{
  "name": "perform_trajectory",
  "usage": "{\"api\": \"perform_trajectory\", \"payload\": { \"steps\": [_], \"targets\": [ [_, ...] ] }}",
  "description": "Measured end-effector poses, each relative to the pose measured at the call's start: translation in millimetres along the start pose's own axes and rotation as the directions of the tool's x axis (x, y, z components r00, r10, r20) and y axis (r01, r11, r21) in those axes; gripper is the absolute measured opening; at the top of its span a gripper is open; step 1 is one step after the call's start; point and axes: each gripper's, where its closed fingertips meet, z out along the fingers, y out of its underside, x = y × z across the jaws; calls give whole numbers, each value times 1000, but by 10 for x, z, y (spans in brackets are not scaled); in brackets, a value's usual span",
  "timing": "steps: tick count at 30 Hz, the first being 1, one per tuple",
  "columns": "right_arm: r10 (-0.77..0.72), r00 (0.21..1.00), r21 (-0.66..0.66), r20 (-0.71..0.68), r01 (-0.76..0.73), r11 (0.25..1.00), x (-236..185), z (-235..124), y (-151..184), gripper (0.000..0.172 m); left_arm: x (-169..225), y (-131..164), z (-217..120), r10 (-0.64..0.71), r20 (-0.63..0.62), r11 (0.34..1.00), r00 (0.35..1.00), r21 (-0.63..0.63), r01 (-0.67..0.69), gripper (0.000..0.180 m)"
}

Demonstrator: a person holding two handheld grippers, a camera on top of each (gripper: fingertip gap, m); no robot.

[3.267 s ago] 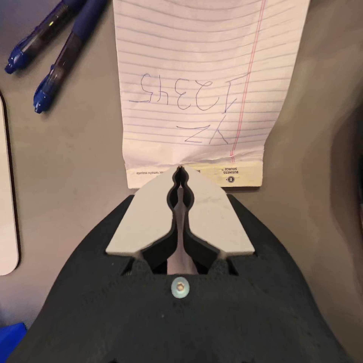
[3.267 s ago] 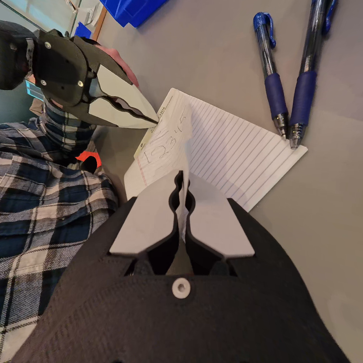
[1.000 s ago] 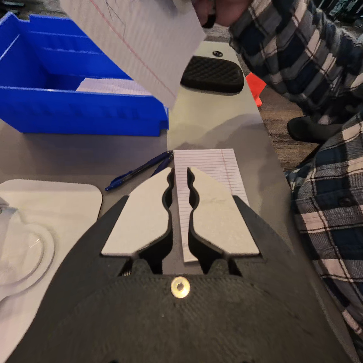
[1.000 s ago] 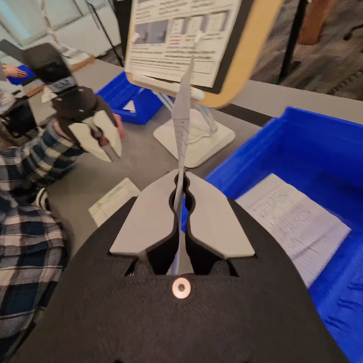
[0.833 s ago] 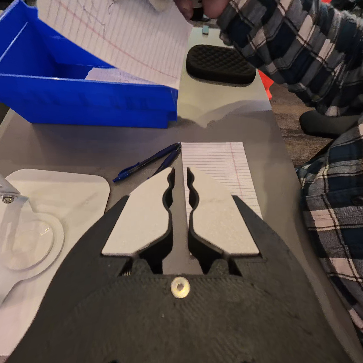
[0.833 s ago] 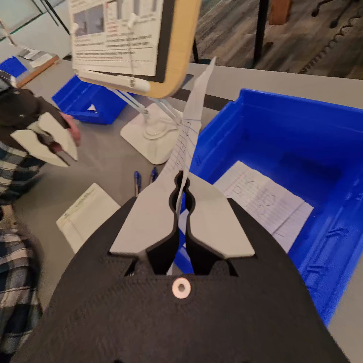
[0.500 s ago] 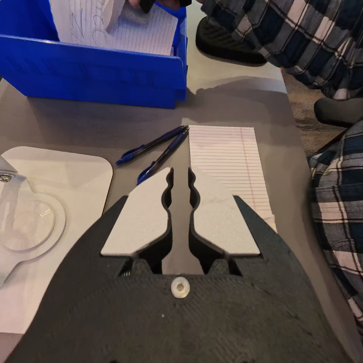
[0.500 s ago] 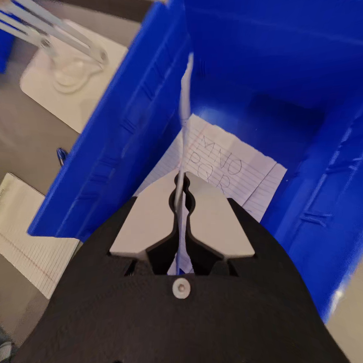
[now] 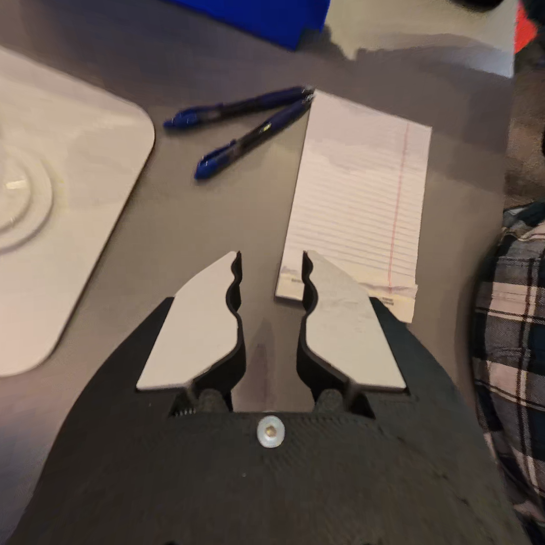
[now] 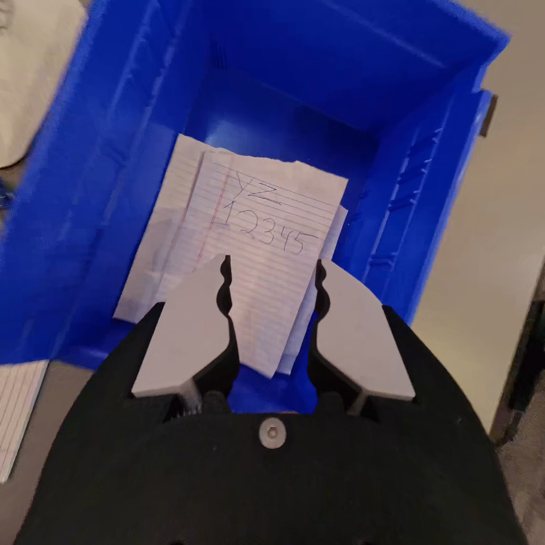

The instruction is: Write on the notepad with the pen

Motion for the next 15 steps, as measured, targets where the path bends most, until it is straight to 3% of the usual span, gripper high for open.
{"api": "perform_trajectory", "payload": {
  "steps": [3,7,10,15],
  "targets": [
    [-92,991,102,93,82,991,-448,-435,-5,41,58,236,5,-96,17,995,995,-19,97,45],
    [-219,875,131,431,179,975,-1516,-803,344,4,231,447,10,-208,-10,978,978,10,208,51],
    [-284,793,125,539,258,958,-2102,-753,665,0,375,545,31,-258,-28,966,966,27,259,53],
    [-258,706,84,660,272,959,-2615,-477,1055,0,521,571,122,-367,-91,922,926,97,375,54]
  ]
}}
